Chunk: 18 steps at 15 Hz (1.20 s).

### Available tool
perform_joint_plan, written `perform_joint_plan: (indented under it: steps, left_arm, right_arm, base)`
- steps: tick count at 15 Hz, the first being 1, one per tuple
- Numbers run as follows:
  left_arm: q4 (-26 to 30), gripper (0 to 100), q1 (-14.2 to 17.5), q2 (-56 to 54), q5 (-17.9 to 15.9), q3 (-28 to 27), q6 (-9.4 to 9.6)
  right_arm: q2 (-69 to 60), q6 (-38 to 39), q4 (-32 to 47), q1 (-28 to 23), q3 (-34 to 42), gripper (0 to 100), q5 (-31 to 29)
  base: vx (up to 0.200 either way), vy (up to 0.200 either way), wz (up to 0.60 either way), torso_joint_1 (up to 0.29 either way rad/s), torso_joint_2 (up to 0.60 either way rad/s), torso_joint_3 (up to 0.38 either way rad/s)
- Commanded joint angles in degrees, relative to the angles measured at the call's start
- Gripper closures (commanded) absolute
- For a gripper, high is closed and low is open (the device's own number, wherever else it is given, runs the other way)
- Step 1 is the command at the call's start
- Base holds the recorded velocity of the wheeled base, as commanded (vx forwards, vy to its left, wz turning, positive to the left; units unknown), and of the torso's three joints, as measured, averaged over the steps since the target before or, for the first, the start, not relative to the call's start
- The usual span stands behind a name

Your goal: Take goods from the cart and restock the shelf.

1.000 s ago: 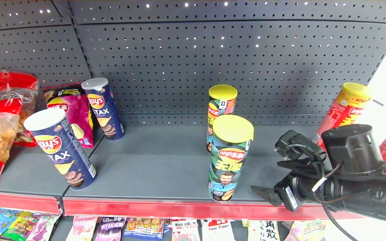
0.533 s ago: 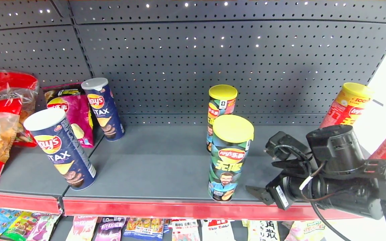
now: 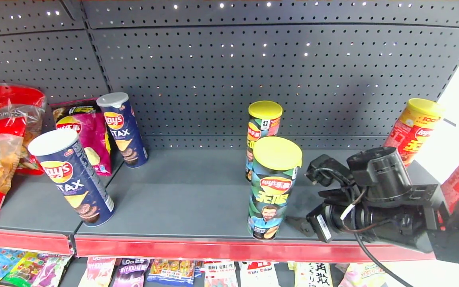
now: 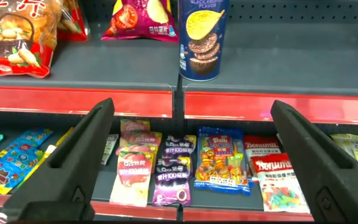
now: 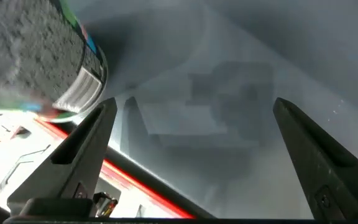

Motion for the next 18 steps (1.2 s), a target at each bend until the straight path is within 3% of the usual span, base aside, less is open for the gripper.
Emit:
perform_joint_plan:
  steps: [1, 18]
  left_arm:
    - [0.0, 0, 0.0, 0.0, 0.0, 0.0, 0.00]
    - [0.0, 0, 0.0, 0.0, 0.0, 0.0, -0.09]
  right_arm:
    - [1.1, 0.0, 0.0, 0.2, -0.7, 0, 0.0]
    - [2.2, 0.1, 0.0, 3.3, -1.9, 0, -0.1]
  base:
    - [0.000, 0.000, 0.00, 0.000, 0.00, 0.000]
    - [0.000, 0.000, 0.00, 0.000, 0.00, 0.000]
